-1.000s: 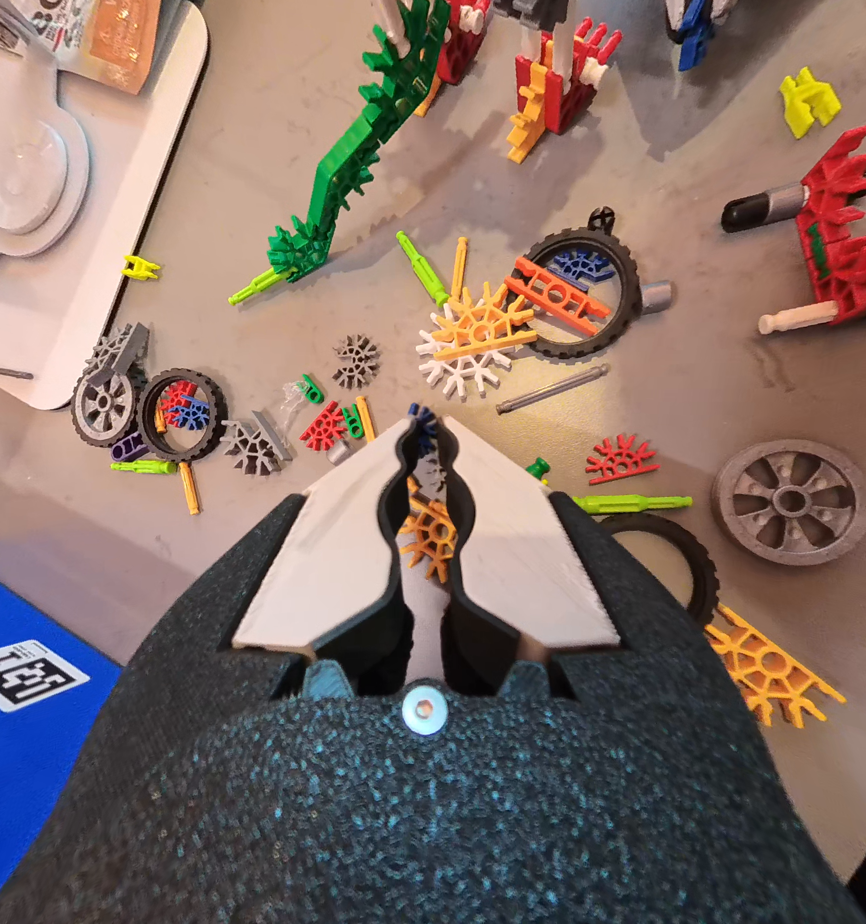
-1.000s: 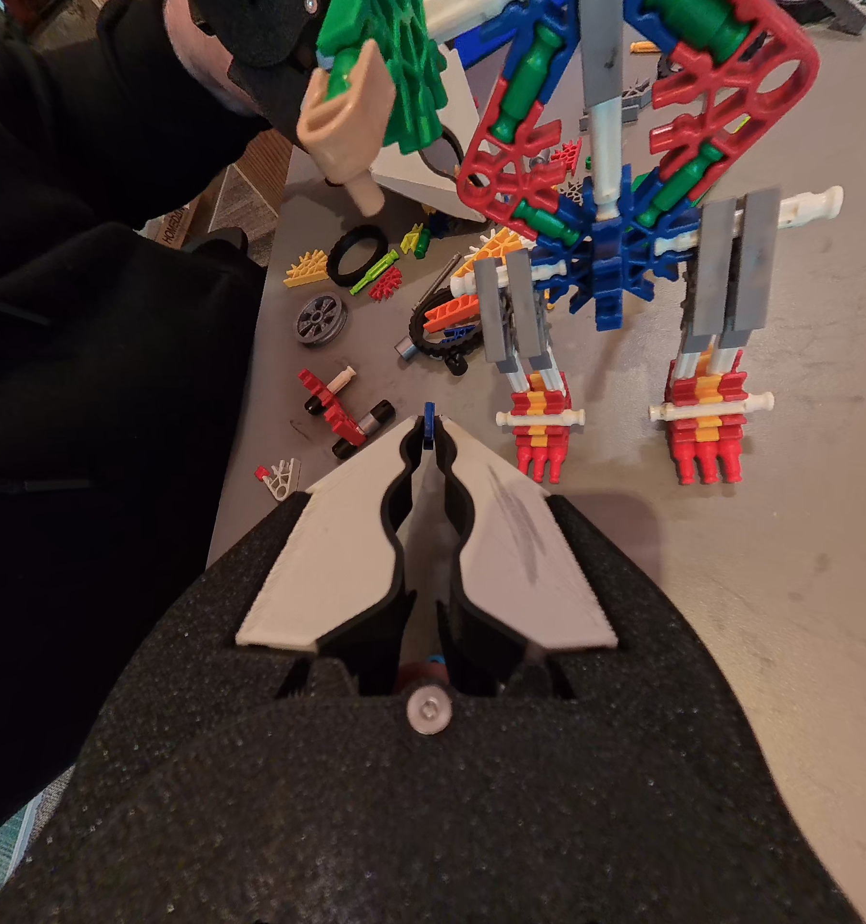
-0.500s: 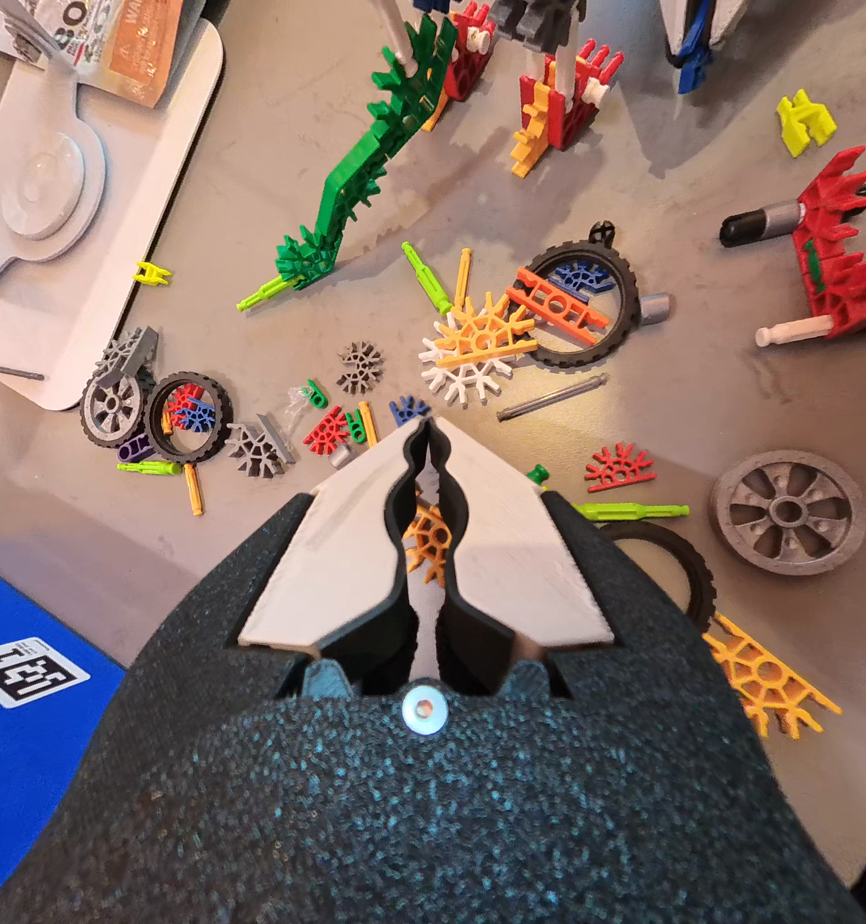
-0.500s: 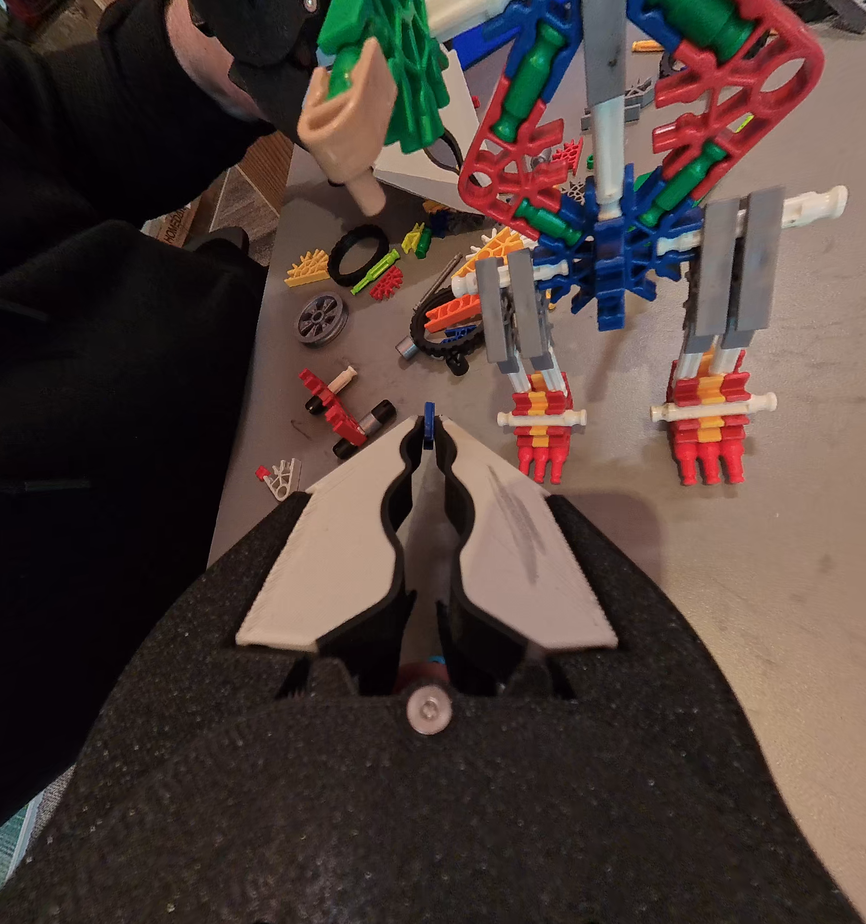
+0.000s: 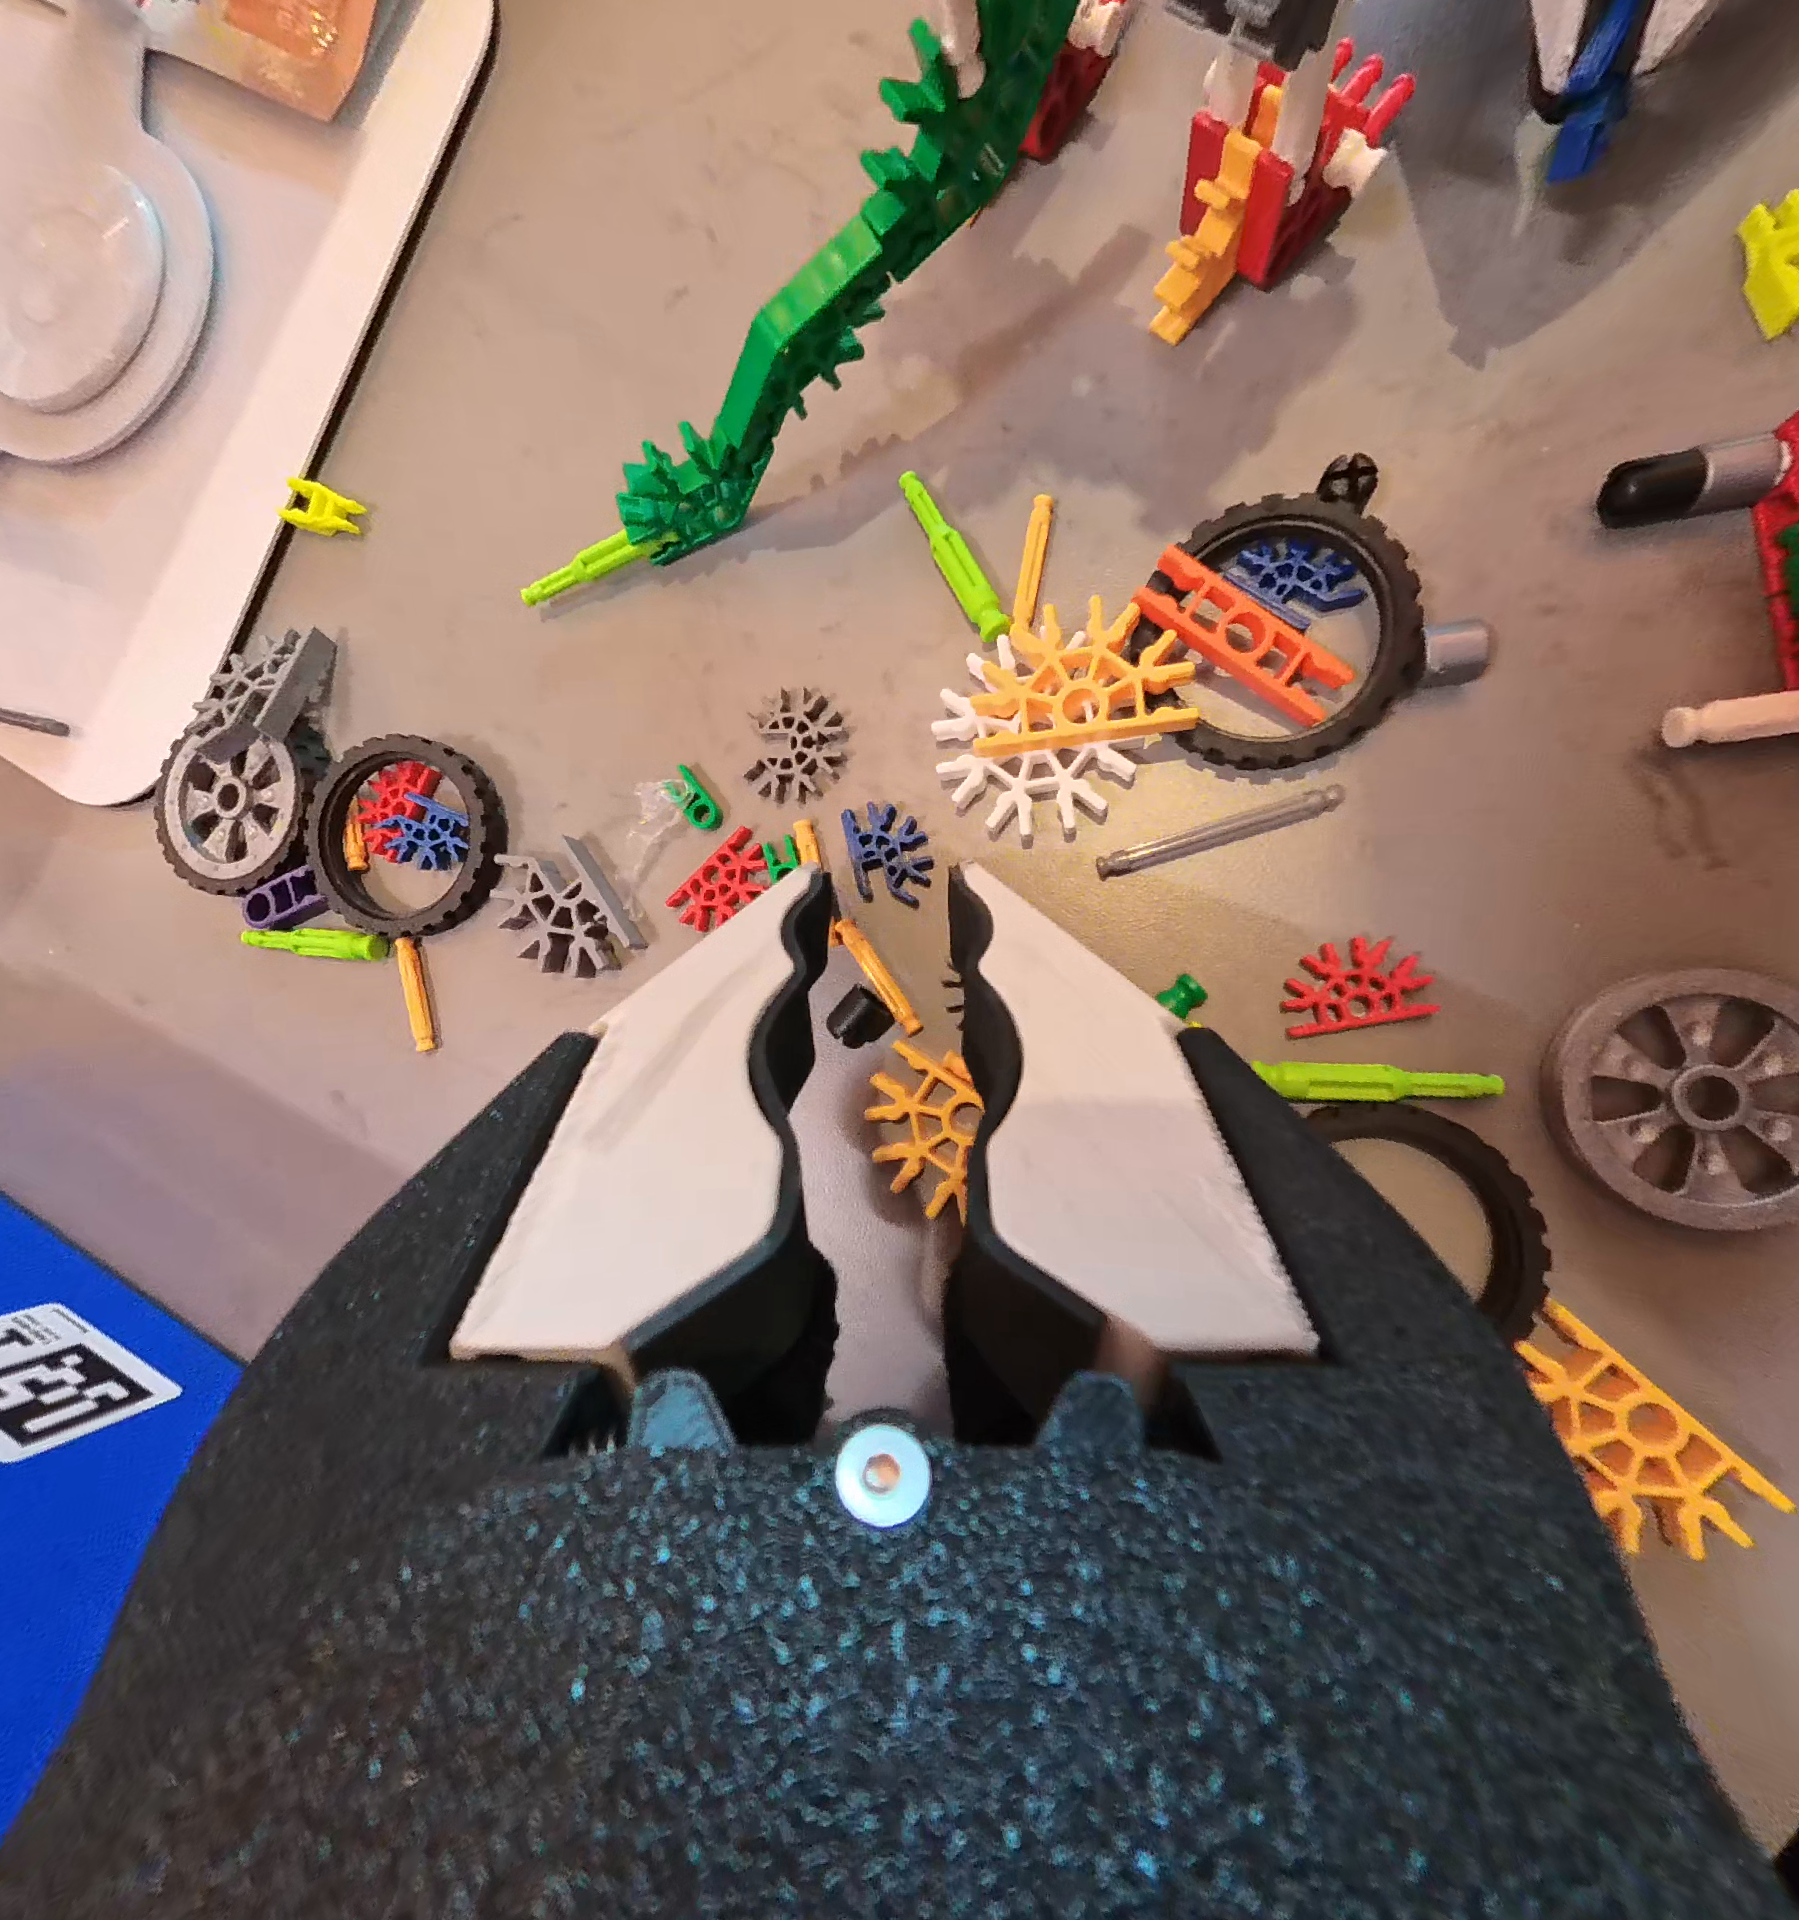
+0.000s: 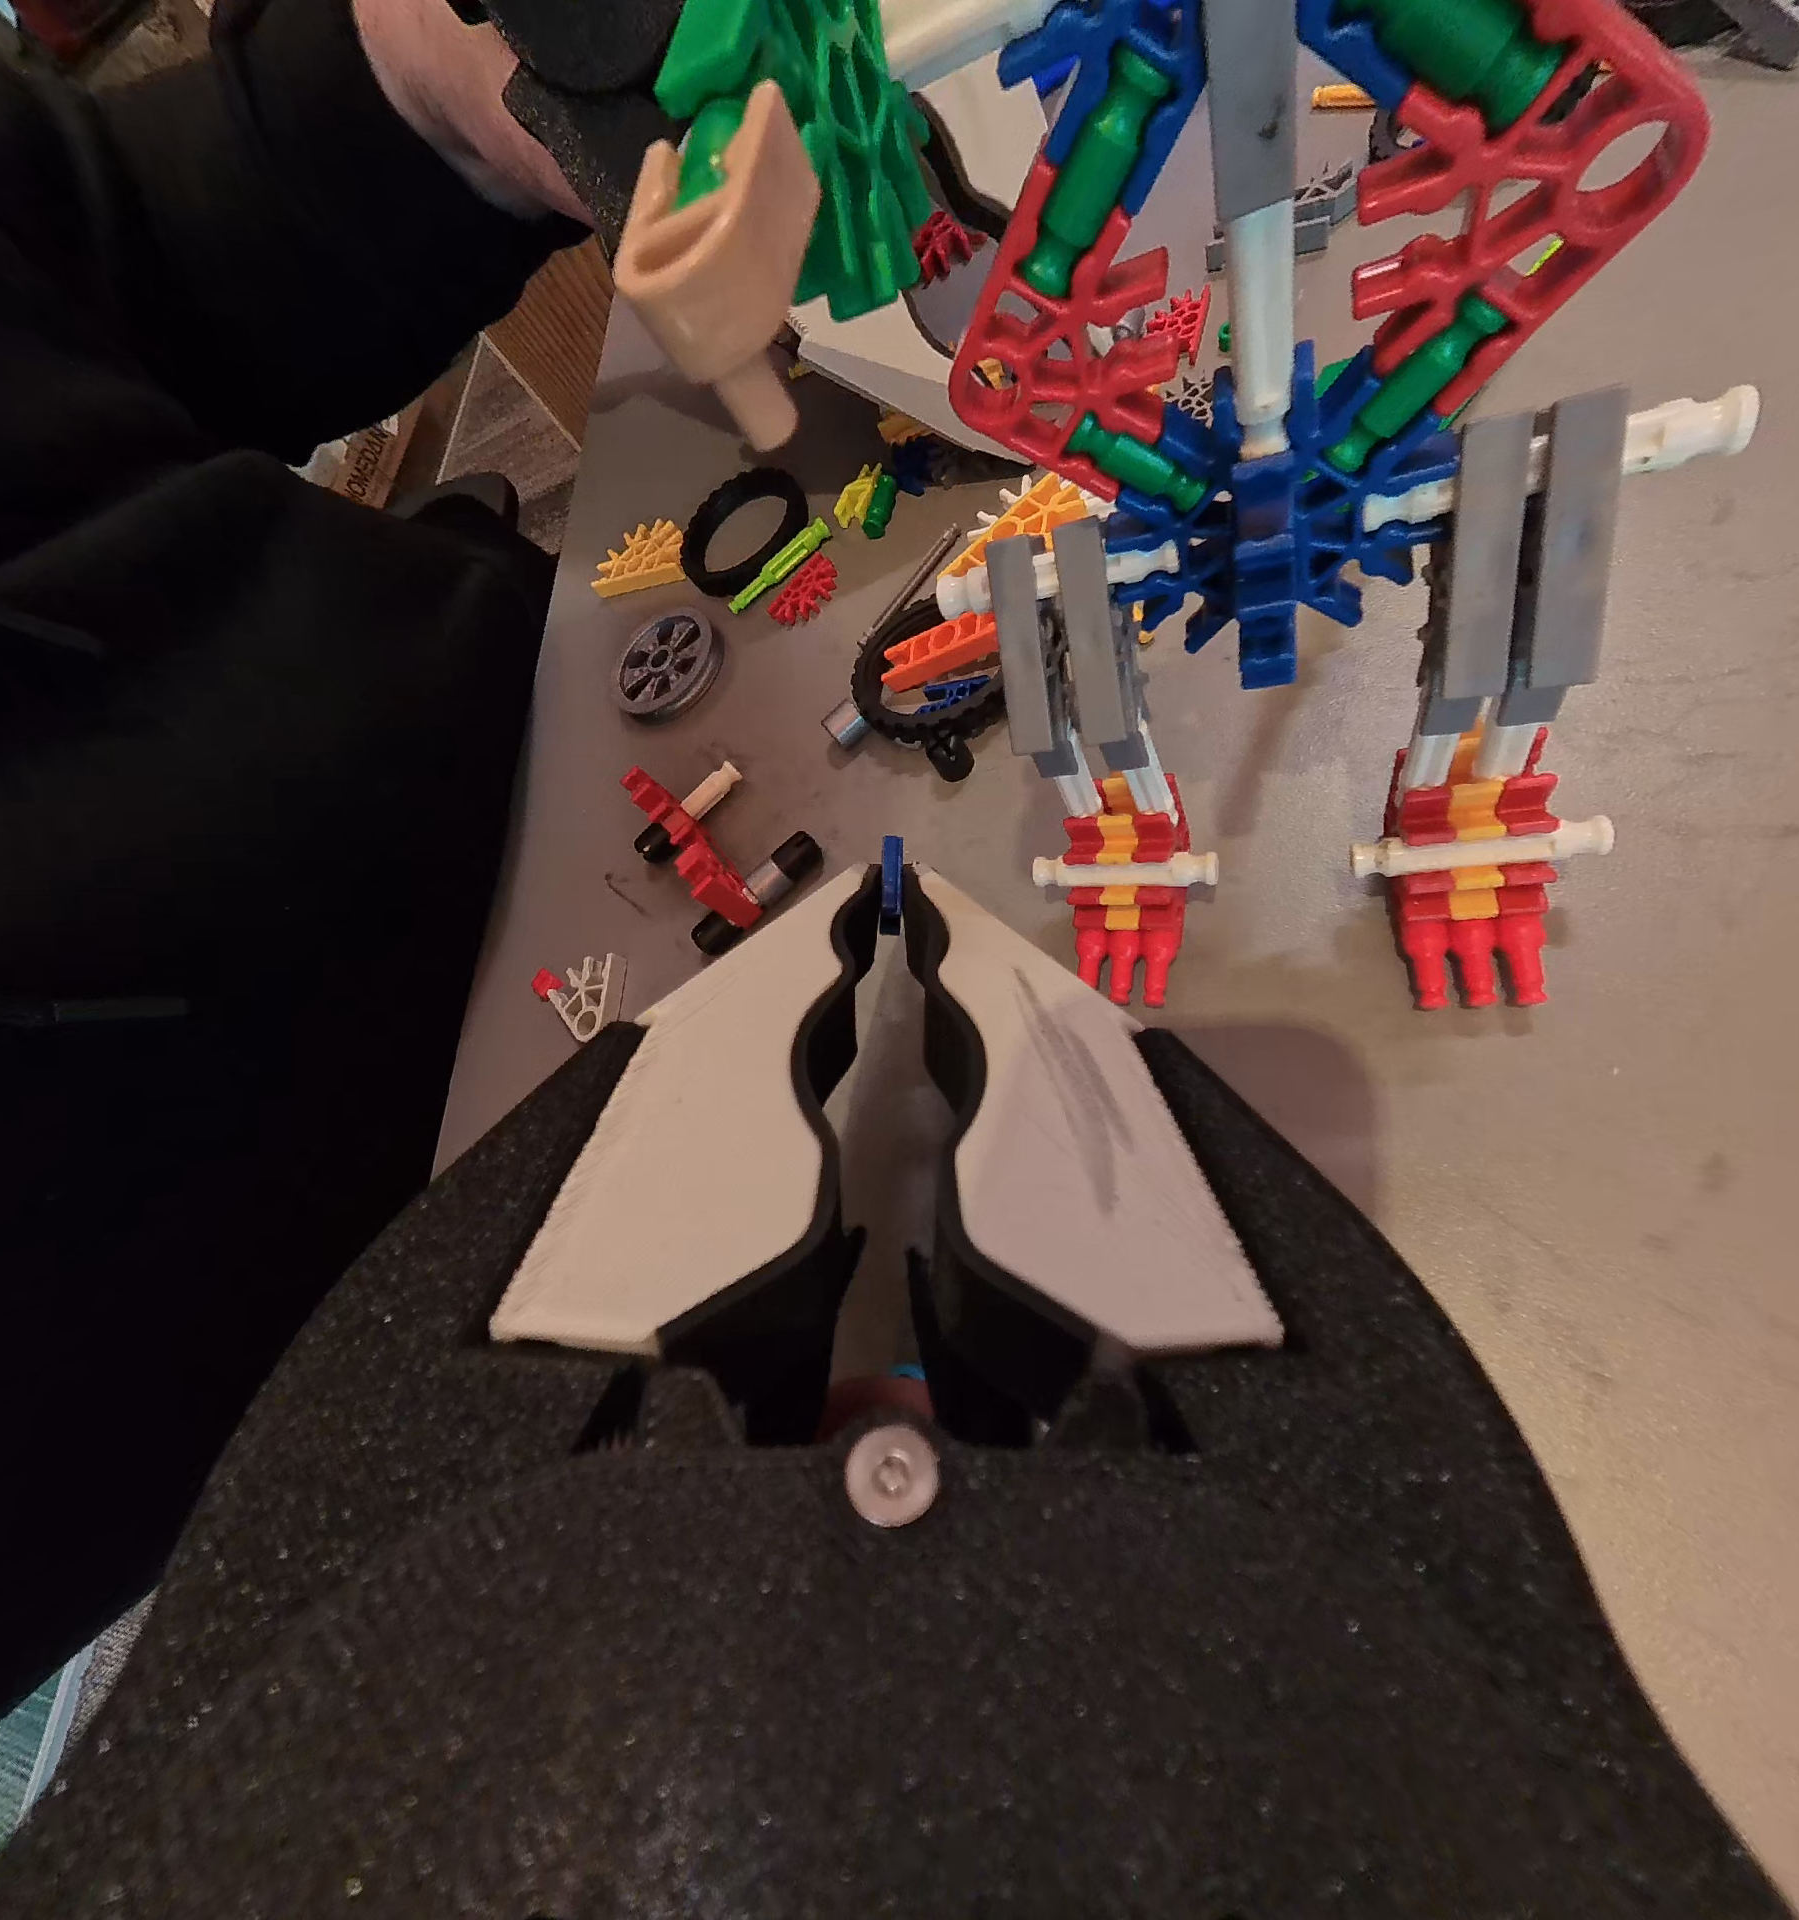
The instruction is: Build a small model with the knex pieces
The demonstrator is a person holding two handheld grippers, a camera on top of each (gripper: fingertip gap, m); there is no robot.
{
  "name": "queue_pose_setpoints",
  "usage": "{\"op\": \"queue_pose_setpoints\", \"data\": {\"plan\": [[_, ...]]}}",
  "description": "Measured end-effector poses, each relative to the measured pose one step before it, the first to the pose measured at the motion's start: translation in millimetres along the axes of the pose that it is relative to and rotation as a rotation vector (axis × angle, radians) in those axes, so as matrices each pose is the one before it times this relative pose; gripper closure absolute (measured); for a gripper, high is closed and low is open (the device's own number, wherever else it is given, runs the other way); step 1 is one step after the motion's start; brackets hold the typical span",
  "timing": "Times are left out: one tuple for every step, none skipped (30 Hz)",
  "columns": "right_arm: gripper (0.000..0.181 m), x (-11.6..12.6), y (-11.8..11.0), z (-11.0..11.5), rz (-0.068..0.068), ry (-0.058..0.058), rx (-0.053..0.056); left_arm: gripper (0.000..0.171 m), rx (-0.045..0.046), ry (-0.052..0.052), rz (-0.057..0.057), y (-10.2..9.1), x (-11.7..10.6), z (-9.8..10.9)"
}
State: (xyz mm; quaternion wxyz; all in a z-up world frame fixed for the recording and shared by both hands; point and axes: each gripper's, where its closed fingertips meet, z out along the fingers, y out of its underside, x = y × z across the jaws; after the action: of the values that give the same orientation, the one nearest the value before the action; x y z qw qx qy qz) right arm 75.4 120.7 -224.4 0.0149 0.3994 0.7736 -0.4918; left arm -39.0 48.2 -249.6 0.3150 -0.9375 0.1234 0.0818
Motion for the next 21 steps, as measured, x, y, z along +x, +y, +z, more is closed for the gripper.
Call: {"op": "queue_pose_setpoints", "data": {"plan": [[0.178,-0.03,-0.02,-0.06,0.0004,-0.0004,0.0003,0.151,-0.0003,-0.0019,-0.0016,-0.13,-0.41,0.18],[0.178,-0.07,0.0,0.0,0.0003,-0.0003,0.0,0.151,0.00038,0.001,-0.0047,-0.17,0.03,0.24],[0.178,0.04,-0.03,0.02,0.0001,-0.0002,-0.0002,0.151,0.00057,0.0035,-0.009,-0.44,0.2,0.31],[0.178,-0.04,0.02,0.06,-0.0002,0.0001,-0.0003,0.152,0.00192,0.0066,-0.0105,-0.56,0.67,0.48],[0.178,0.05,0.04,-0.02,-0.0003,0.0002,-0.0003,0.152,0.00321,0.0127,-0.0136,-0.97,1.69,0.6],[0.178,-0.08,0.08,0.02,-0.0004,0.0002,-0.0002,0.152,0.00317,0.0178,-0.0178,-1.13,2.35,0.63],[0.178,0.0,0.01,-0.01,-0.0001,0.0,-0.0001,0.152,0.00125,0.011,-0.015,-0.98,1.51,0.76],[0.178,-0.05,0.0,0.0,0.0002,-0.0002,0.0,0.152,0.00135,0.0029,-0.0068,-0.65,0.38,0.53],[0.178,0.02,-0.01,-0.06,0.0001,-0.0002,0.0002,0.152,-0.00077,0.0025,-0.0069,-0.18,0.27,0.26],[0.178,-0.02,0.03,-0.09,-0.0001,-0.0001,0.0004,0.154,-0.00168,0.0053,-0.0106,0.15,0.67,0.08],[0.178,-0.12,-0.01,-0.09,-0.0002,-0.0002,0.0,0.156,-0.00003,0.0065,-0.0112,0.15,1.22,0.08],[0.178,-0.01,0.04,-0.02,-0.0002,-0.0002,-0.0003,0.159,0.00289,0.0053,-0.0069,-0.07,1.79,0.11],[0.178,-0.09,0.09,-0.05,-0.0002,-0.0002,-0.0002,0.159,0.00134,0.006,0.0013,0.13,2.63,-0.4],[0.178,-0.01,0.02,-0.01,0.0,0.0,-0.0001,0.159,-0.00549,0.0063,0.0025,0.83,2.85,-0.97],[0.178,-0.06,0.0,0.07,0.0,0.0,-0.0002,0.159,-0.008,0.0015,0.0048,1.0,1.79,-1.09],[0.178,0.03,0.14,0.02,0.0,-0.0001,-0.0005,0.159,-0.00367,-0.0064,0.0081,0.7,0.61,-0.66],[0.178,0.01,-0.04,0.09,-0.0001,-0.0001,-0.0003,0.159,-0.00065,-0.0072,0.0054,0.51,0.13,-0.44],[0.178,0.05,0.09,0.05,0.0,0.0001,-0.0001,0.158,0.00012,-0.0063,0.0008,0.22,-0.07,-0.3],[0.178,0.0,0.02,-0.01,0.0002,0.0001,-0.0002,0.158,0.00125,-0.0056,-0.0012,-0.06,-0.48,-0.04],[0.178,0.05,-0.04,0.02,0.0003,0.0,-0.0002,0.157,0.00203,-0.0034,-0.0029,-0.3,-0.57,0.21],[0.178,0.02,0.08,0.05,0.0003,0.0,0.0,0.156,0.00252,-0.0012,-0.0058,-0.34,-0.67,0.31]]}}
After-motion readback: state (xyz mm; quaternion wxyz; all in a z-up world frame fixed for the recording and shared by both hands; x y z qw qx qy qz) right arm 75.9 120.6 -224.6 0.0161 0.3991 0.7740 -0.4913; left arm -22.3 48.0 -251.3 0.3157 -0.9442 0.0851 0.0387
